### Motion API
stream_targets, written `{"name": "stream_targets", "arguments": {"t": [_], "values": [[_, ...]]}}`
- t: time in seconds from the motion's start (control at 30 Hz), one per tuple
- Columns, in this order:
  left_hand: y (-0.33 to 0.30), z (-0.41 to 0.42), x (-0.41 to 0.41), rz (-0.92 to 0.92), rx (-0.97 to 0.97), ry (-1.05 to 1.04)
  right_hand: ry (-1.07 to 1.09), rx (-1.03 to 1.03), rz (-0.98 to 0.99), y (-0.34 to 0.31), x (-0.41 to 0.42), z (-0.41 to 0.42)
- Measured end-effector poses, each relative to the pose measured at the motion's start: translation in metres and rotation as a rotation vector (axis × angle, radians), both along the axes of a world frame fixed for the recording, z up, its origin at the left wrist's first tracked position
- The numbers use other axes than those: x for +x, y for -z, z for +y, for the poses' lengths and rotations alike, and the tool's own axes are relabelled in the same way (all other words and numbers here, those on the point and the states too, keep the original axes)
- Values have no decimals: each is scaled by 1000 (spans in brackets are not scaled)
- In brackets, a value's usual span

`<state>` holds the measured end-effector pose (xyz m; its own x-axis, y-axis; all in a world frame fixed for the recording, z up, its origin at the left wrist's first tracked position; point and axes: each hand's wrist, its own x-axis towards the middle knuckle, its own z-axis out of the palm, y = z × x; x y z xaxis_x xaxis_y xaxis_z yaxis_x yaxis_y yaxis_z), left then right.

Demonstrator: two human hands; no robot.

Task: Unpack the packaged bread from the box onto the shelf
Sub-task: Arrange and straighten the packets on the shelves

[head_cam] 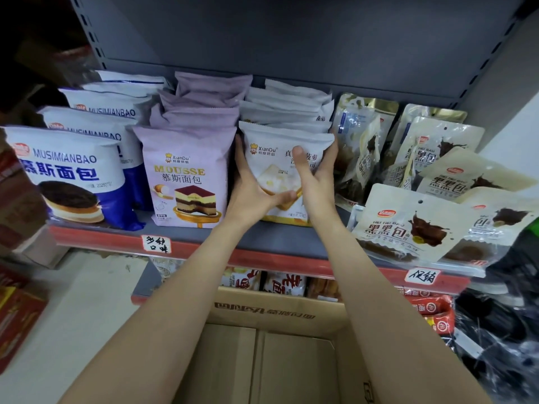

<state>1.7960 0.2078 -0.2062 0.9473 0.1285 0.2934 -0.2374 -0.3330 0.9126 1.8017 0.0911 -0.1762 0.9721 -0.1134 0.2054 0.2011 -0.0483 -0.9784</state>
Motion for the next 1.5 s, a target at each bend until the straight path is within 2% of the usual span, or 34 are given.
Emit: {"name": "stream_targets", "arguments": {"t": [0.13,0.23,0.33,0.4,0.5,0.6,0.7,0.77,1.07,1.17,1.3,1.37,1.43,1.5], "values": [[4,4,1,-43,-35,17,208,-319,-140,-27,-12,-1],[0,2,1,-59,1,-11,107,-475,-75,-57,-4,-8],[-10,2,4,-30,-49,-8,-35,-899,47,-84,33,-18],[-14,3,6,-19,-44,-10,-118,-1142,-58,-95,55,-26],[-16,2,4,-34,14,-36,-139,-1340,-210,-105,81,-41],[-18,-2,-8,-79,144,-91,-240,-1328,-269,-110,101,-59],[-22,-9,-22,-115,406,-111,-339,-1366,-380,-104,115,-69],[-22,-9,-23,-91,508,-115,-344,-1371,-437,-97,123,-68],[-23,-11,-18,-24,537,-124,-393,-1329,-402,-97,122,-75],[-23,-10,-18,-21,523,-114,-373,-1136,-251,-105,125,-72],[-22,-11,-19,-37,558,-126,-369,-1012,-246,-102,133,-59],[-22,-13,-23,-87,641,-196,-336,-1009,-262,-99,133,-58],[-22,-17,-27,-228,783,-291,-266,-1077,-333,-99,132,-64],[-25,-22,-27,-392,917,-294,-226,-1090,-344,-101,131,-73]]}}
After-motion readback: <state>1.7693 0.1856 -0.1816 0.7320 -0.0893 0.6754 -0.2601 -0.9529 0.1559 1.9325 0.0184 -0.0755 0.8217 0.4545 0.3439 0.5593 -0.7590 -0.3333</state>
